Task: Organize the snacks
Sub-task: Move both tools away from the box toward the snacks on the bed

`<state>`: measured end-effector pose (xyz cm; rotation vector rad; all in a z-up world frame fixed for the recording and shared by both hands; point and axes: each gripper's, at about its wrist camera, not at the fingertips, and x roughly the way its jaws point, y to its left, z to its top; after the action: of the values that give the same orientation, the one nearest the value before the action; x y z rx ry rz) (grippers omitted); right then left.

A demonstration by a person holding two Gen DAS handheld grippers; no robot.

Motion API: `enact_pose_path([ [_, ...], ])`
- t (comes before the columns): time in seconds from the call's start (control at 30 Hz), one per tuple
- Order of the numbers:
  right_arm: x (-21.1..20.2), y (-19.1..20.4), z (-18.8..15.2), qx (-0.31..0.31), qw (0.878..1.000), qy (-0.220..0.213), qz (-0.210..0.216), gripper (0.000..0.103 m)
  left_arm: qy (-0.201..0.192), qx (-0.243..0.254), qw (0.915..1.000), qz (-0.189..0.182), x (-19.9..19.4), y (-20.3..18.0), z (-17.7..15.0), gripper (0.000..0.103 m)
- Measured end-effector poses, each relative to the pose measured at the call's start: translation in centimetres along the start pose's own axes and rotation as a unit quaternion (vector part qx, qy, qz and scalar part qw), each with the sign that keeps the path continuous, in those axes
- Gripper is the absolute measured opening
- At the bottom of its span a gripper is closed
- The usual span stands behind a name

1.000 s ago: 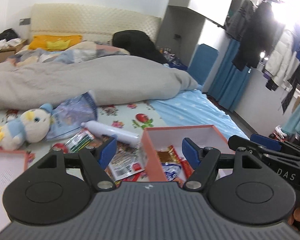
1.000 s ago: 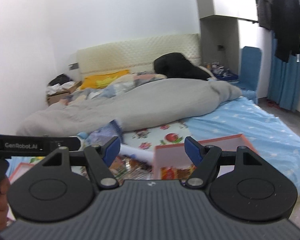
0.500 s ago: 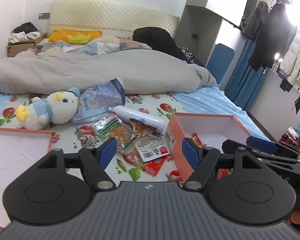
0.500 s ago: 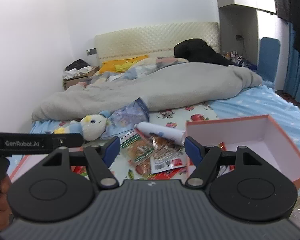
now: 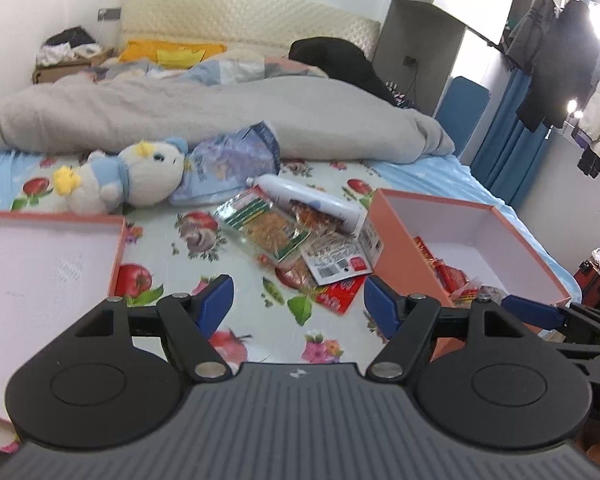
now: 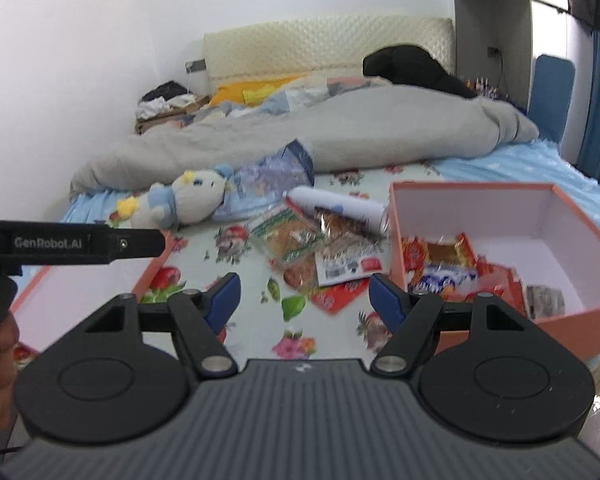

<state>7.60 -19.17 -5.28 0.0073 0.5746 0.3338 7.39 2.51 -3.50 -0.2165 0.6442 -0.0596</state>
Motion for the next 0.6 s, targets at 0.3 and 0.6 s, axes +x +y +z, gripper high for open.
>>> enact_pose_path([
  [0.3, 2.4, 0.9, -0.2, -0.029, 0.999, 0.02, 0.005, 0.073, 0.024, -0.026, 0.9994, 0.003, 4.0, 2.5, 0.0, 0.076],
  [0.6, 5.8, 1.4, 0.2, -0.039, 0.999, 0.034, 0.006, 0.073, 0.042, -0.041, 0.9983, 0.0, 8.7, 4.9, 0.6, 0.076],
])
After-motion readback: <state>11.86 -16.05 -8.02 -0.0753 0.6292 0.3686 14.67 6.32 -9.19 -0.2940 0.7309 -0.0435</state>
